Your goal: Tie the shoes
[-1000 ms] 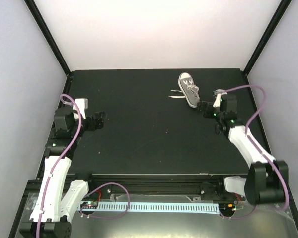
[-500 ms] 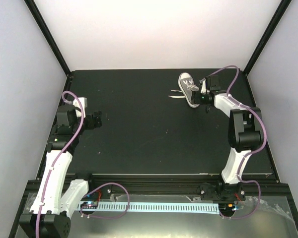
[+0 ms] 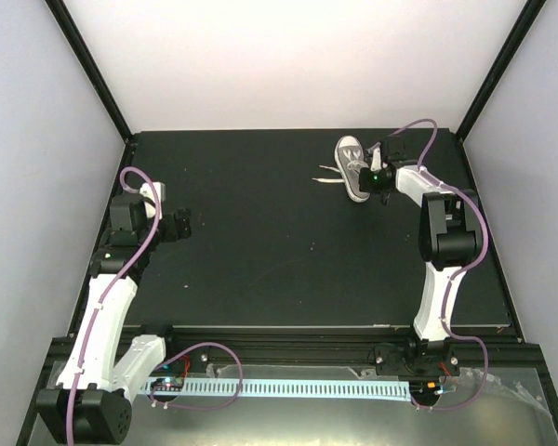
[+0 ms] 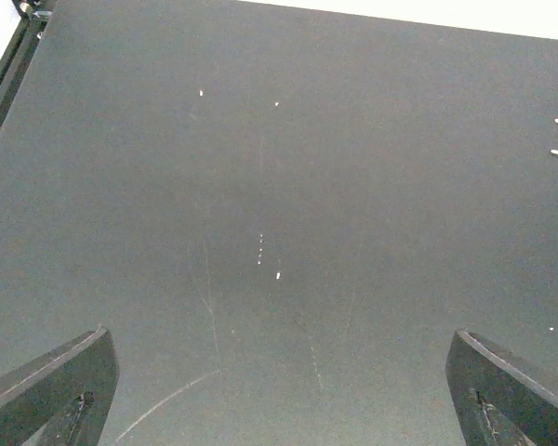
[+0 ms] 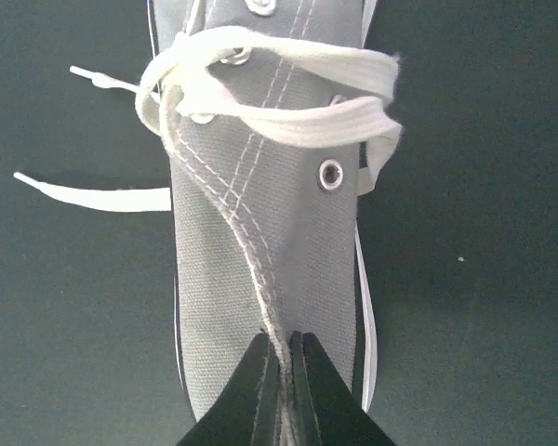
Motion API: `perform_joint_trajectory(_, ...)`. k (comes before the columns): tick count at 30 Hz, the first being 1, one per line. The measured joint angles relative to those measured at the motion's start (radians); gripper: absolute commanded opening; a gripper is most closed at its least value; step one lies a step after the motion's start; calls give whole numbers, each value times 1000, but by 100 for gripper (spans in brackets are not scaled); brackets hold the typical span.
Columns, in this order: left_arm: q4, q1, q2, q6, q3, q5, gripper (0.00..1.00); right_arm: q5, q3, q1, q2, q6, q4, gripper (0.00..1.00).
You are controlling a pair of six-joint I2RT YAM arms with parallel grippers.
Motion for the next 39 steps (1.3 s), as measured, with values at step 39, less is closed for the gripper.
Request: perform_joint_trajectory(39, 97, 0, 125, -43, 167, 16, 99, -225, -857, -16, -864, 475, 272, 2)
